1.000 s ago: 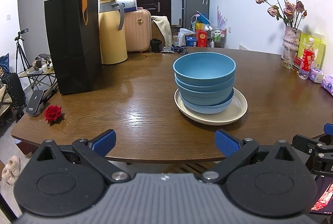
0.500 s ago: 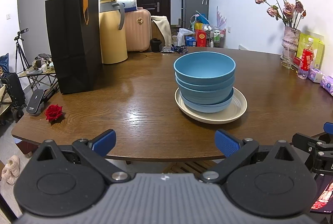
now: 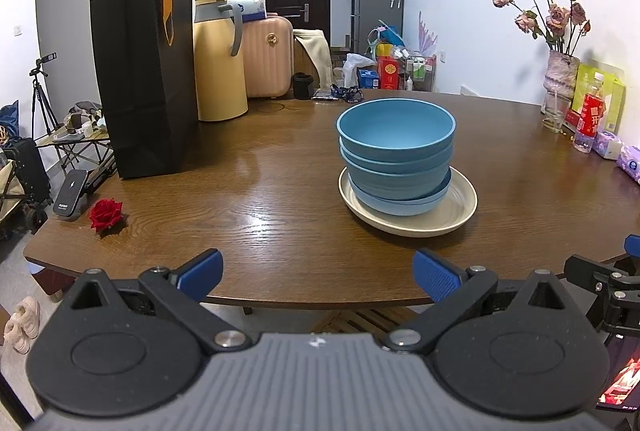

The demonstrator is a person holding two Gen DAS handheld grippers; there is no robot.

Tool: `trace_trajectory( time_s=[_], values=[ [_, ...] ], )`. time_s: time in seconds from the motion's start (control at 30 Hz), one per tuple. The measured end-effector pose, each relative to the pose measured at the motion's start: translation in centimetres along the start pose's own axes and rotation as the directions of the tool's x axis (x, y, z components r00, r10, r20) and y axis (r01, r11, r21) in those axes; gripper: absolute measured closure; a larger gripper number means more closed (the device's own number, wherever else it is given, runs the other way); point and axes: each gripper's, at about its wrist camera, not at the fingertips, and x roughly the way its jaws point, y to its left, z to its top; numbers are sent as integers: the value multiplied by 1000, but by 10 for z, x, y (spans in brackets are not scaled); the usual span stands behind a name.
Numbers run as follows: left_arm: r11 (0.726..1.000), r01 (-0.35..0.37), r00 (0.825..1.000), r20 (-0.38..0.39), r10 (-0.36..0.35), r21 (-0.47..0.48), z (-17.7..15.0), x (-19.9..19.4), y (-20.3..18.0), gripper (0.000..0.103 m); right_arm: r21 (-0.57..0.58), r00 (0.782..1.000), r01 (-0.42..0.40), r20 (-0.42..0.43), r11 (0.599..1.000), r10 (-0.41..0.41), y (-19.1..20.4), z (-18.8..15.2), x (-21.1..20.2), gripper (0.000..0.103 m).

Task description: Organize plates and bowls

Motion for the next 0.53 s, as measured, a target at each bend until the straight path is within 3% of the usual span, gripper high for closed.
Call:
trace_trajectory(
  time_s=[0.53],
  values=[
    [1000, 3, 1000, -19, -3, -5, 1, 6, 3, 0, -4, 1000, -1, 0, 1000, 1, 1, 2, 0, 0]
  ],
)
